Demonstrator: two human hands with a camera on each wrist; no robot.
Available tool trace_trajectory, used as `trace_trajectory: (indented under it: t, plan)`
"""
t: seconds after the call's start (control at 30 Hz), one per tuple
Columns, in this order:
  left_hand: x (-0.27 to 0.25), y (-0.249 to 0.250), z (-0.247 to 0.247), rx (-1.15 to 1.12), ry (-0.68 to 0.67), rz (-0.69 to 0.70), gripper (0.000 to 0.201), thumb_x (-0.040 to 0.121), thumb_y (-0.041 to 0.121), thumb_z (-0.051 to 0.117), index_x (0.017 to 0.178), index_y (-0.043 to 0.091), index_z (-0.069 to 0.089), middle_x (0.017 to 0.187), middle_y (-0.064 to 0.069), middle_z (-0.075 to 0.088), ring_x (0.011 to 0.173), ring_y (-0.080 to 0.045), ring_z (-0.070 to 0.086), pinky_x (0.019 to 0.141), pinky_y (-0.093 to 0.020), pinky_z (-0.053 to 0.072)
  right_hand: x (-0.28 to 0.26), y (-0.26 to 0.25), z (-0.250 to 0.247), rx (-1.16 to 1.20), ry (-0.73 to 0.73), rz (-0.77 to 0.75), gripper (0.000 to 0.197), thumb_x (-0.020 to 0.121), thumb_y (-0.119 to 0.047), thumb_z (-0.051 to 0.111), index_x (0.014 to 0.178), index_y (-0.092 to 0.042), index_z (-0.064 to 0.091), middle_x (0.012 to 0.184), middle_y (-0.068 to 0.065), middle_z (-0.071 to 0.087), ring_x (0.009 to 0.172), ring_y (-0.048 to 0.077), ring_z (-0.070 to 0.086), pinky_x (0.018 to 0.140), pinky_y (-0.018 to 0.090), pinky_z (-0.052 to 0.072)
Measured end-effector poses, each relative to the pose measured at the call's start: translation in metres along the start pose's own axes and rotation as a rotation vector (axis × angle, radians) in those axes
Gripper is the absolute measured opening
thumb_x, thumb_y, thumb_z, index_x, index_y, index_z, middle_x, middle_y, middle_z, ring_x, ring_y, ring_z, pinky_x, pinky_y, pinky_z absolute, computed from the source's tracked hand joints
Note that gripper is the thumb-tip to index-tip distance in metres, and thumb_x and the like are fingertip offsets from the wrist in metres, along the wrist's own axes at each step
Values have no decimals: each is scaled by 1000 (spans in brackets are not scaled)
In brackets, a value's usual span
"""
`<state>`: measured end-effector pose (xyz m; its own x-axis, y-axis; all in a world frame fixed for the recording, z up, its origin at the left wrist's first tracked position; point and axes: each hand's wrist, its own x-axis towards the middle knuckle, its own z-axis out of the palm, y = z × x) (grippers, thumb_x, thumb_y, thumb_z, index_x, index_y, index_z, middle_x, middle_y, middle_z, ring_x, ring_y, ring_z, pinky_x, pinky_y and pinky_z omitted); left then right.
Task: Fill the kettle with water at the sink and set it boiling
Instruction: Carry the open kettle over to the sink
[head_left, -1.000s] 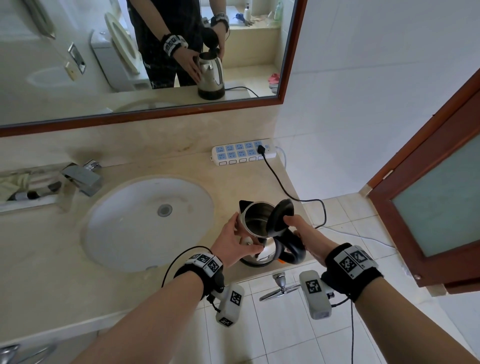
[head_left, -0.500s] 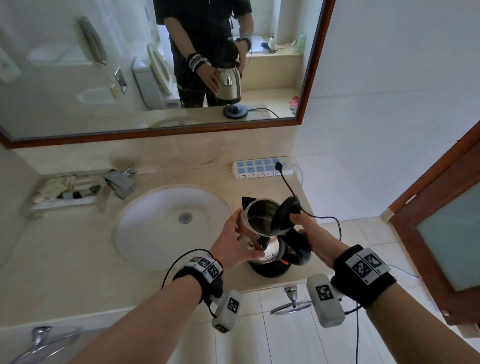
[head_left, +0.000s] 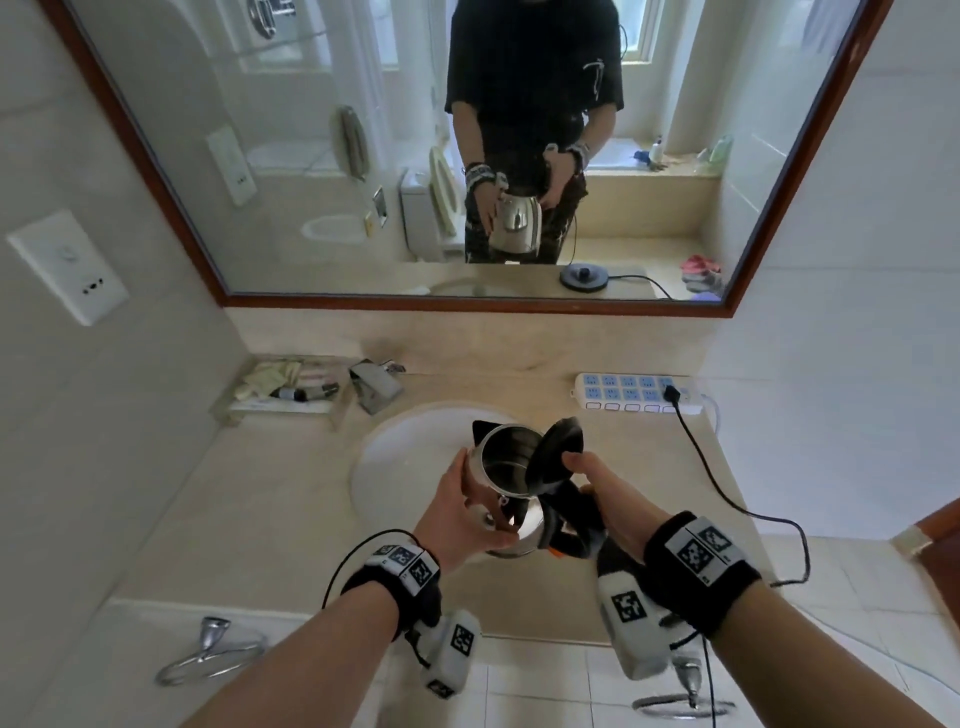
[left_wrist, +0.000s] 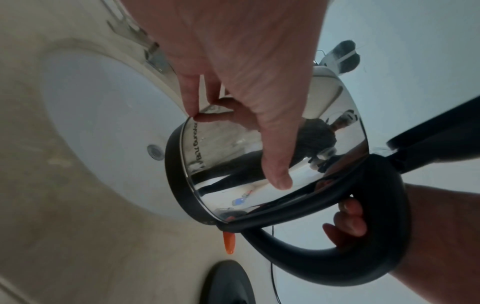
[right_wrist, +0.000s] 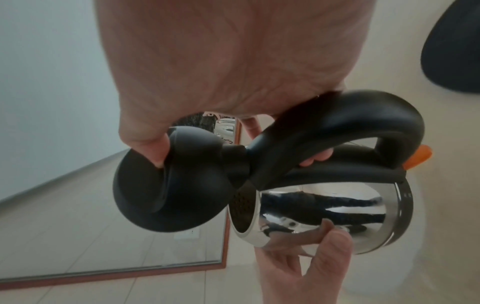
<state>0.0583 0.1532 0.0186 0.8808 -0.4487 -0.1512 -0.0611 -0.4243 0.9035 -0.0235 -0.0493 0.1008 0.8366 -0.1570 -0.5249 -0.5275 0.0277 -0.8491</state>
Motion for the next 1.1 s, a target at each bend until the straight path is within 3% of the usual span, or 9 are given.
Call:
trace_trajectory:
  t: [0.13,0.23,0.3,0.4,0.5,0.63,0.7,0.83,1.1]
  plan:
    - [12,-26,-43,-56,-26,-60,116,53,18,97,147,24,30,127,9,55,116,4,55,85,-3,46,34,-12,43,-2,9,14,65,87,-58,51,131,-10,54,90,10,68,83,28,69,78,40,53]
    - [32,-50,-74,-82,-49,-83,126,49,26,99,152,22,26,136,7,53,126,-5,53,98,-18,50,61,-19,74,7,32,35,55,82,-61,54,117,-19,60,90,13,68,86,33,70,90,49,54]
    - [46,-64,-95,-89,-84,-110,129,51,28,98,154,23,22,141,7,48,128,-9,51,94,-9,47,81,-22,93,21,51,54,58,76,-64,57,114,-19,62,92,15,69,89,34,70,94,52,53]
    - [65,-75,-125,-120,-153,-132,100,64,9,92,139,29,30,124,16,50,107,5,52,74,2,43,111,-24,118,6,95,112,71,72,-66,58,117,-11,65,85,12,71,81,29,70,81,43,53]
    - [90,-100,-144,-102,-209,-119,94,64,10,93,130,32,31,120,24,45,104,9,49,74,2,43,137,-24,138,-25,147,156,61,88,-56,50,123,-8,62,89,12,71,76,25,69,69,31,47]
    - [115,-128,-157,-113,-244,-167,134,53,33,96,158,23,13,148,8,33,132,-13,43,102,-26,46,163,-23,156,11,159,201,52,97,-44,46,129,-5,57,99,18,70,69,26,73,58,30,53]
    - [125,-136,-162,-100,-272,-176,129,51,36,95,155,28,20,147,7,38,132,-16,45,104,-33,48,176,-24,162,26,171,232,53,97,-45,46,132,-5,55,99,17,68,68,24,74,56,29,54]
    - [143,-147,-166,-147,-309,-169,87,65,2,90,114,48,35,112,29,44,101,6,53,74,-4,48,200,-26,169,-14,164,287,55,97,-49,44,133,-8,53,97,13,68,65,19,73,53,25,51]
    - [172,-178,-154,-287,-328,-223,94,68,-9,85,138,26,34,126,16,49,105,7,54,78,-2,45,243,-27,170,-83,157,373,58,97,-50,44,135,-7,53,95,7,64,77,21,66,63,30,44]
